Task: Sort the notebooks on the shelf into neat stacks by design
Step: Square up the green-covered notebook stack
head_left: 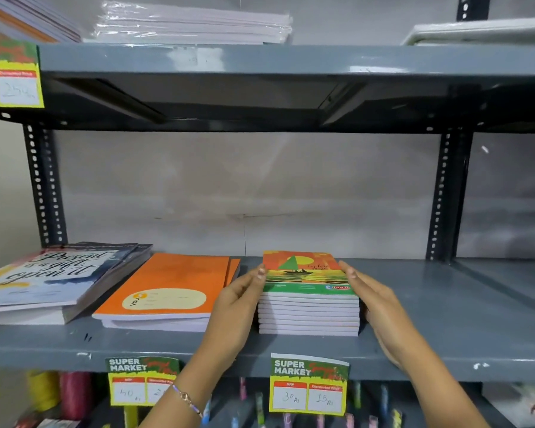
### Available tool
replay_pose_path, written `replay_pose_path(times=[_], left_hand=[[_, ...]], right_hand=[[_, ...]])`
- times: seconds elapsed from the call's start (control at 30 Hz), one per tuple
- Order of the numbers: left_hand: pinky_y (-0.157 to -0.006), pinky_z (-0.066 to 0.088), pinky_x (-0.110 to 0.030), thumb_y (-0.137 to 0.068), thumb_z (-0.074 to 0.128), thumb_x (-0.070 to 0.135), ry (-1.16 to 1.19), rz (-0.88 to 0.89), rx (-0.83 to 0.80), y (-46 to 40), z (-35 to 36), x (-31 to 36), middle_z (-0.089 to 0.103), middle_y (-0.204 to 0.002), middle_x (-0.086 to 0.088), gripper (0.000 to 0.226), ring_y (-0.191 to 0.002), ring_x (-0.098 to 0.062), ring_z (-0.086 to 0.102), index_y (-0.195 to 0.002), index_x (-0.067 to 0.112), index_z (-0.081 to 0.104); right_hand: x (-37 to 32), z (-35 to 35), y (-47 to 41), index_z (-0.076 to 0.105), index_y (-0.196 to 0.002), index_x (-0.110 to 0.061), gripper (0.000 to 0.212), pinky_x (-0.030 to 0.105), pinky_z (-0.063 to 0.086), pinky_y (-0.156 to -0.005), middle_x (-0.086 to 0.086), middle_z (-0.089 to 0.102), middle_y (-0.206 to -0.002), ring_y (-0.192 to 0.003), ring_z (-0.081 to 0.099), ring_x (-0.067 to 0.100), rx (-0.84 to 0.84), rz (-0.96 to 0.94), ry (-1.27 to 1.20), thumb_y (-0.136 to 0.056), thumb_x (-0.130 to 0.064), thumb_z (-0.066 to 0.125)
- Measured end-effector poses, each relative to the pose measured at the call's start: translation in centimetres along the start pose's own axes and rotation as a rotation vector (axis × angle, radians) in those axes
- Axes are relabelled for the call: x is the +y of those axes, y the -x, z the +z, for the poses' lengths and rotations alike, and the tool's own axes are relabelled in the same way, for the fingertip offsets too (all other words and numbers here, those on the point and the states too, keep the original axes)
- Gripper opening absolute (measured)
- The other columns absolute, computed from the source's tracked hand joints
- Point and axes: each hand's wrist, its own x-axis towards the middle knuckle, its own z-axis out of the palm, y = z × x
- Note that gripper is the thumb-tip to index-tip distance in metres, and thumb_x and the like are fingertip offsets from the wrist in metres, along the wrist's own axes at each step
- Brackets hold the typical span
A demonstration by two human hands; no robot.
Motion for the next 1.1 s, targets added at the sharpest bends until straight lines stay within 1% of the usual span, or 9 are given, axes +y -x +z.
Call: replay_pose_path(times=[0.07,0.17,0.23,0.4,0.57,0.67,0.8,0.93,1.1], left_hand=[[-0.079,0.050,-0.005,-0.067,0.069,0.061,-0.014,0.035,-0.015,0.2,0.0,-0.2,0.070,-0.111,0.027,0.058,-0.107,0.012,0.060,-0.121,0.041,0.061],[-0.088,0.054,-0.015,-0.057,0.080,0.050,-0.047,0.060,-0.043,0.1,0.0,-0.5,0.073,-0.112,0.018,0.076,-0.107,0.002,0.066,-0.127,0.029,0.060],[-0.091,0.054,-0.021,-0.057,0.080,0.046,-0.034,0.061,-0.054,0.0,-0.2,-0.6,0.073,-0.113,0.013,0.073,-0.107,-0.003,0.067,-0.125,0.029,0.062],[-0.098,0.053,-0.034,-0.057,0.081,0.041,0.000,0.035,-0.089,-0.2,-0.4,-0.7,0.073,-0.116,0.006,0.072,-0.110,-0.010,0.067,-0.125,0.030,0.060],[-0.096,0.054,-0.034,-0.055,0.083,0.041,0.023,0.027,-0.087,-0.3,-0.5,-0.7,0.072,-0.118,0.004,0.062,-0.111,-0.011,0.067,-0.114,0.039,0.064],[-0.094,0.055,-0.031,-0.055,0.084,0.038,0.038,0.021,-0.077,-0.3,-0.5,-0.8,0.074,-0.114,0.004,0.061,-0.108,-0.011,0.068,-0.113,0.032,0.067],[-0.094,0.055,-0.038,-0.055,0.084,0.033,0.049,0.026,-0.044,-0.4,-0.3,-0.8,0.076,-0.110,0.001,0.060,-0.106,-0.014,0.070,-0.111,0.017,0.069],[-0.093,0.056,-0.038,-0.056,0.084,0.032,0.038,0.052,-0.030,-0.5,-0.4,-1.0,0.075,-0.110,0.001,0.057,-0.105,-0.015,0.070,-0.108,0.014,0.070],[-0.092,0.056,-0.038,-0.057,0.084,0.031,0.032,0.068,-0.018,-0.6,-0.3,-1.2,0.075,-0.110,0.002,0.053,-0.105,-0.014,0.070,-0.106,0.014,0.071]], right_hand=[[0.1,-0.2,0.3,0.059,-0.128,-0.032,0.062,0.033,0.043,-0.105,-0.009,0.061,-0.133,-0.122,0.056,0.008,-0.061,0.009,-0.016,-0.070,-0.047,0.078],[0.2,-0.2,0.4,0.067,-0.119,-0.028,0.066,0.013,0.050,-0.088,-0.009,0.050,-0.140,-0.124,0.047,-0.008,-0.059,-0.009,-0.017,-0.057,-0.020,0.089],[0.4,-0.2,0.3,0.071,-0.113,-0.027,0.062,0.010,0.049,-0.085,-0.009,0.049,-0.137,-0.125,0.042,-0.014,-0.040,-0.036,-0.004,-0.055,-0.012,0.088],[0.4,-0.1,0.3,0.073,-0.109,-0.026,0.056,0.012,0.050,-0.085,-0.019,0.056,-0.124,-0.127,0.038,-0.014,-0.030,-0.059,-0.007,-0.058,-0.010,0.086],[0.4,-0.1,0.3,0.075,-0.105,-0.020,0.049,0.015,0.053,-0.080,-0.015,0.057,-0.126,-0.124,0.041,-0.016,-0.022,-0.057,-0.023,-0.059,-0.006,0.085],[0.5,-0.1,0.3,0.076,-0.103,-0.018,0.046,0.018,0.055,-0.080,-0.014,0.060,-0.125,-0.124,0.042,-0.014,-0.017,-0.055,-0.037,-0.058,-0.007,0.085],[0.6,-0.3,0.1,0.077,-0.100,-0.015,0.045,0.016,0.053,-0.081,-0.012,0.066,-0.123,-0.126,0.043,-0.011,-0.010,-0.053,-0.055,-0.057,-0.007,0.086],[0.8,-0.4,0.0,0.077,-0.098,-0.014,0.045,0.018,0.053,-0.085,-0.017,0.068,-0.118,-0.123,0.045,-0.013,-0.020,-0.054,-0.069,-0.055,-0.009,0.087],[1.1,-0.6,-0.3,0.078,-0.096,-0.013,0.044,0.014,0.050,-0.090,-0.012,0.071,-0.115,-0.125,0.045,-0.011,0.000,-0.060,-0.051,-0.053,-0.008,0.088]])
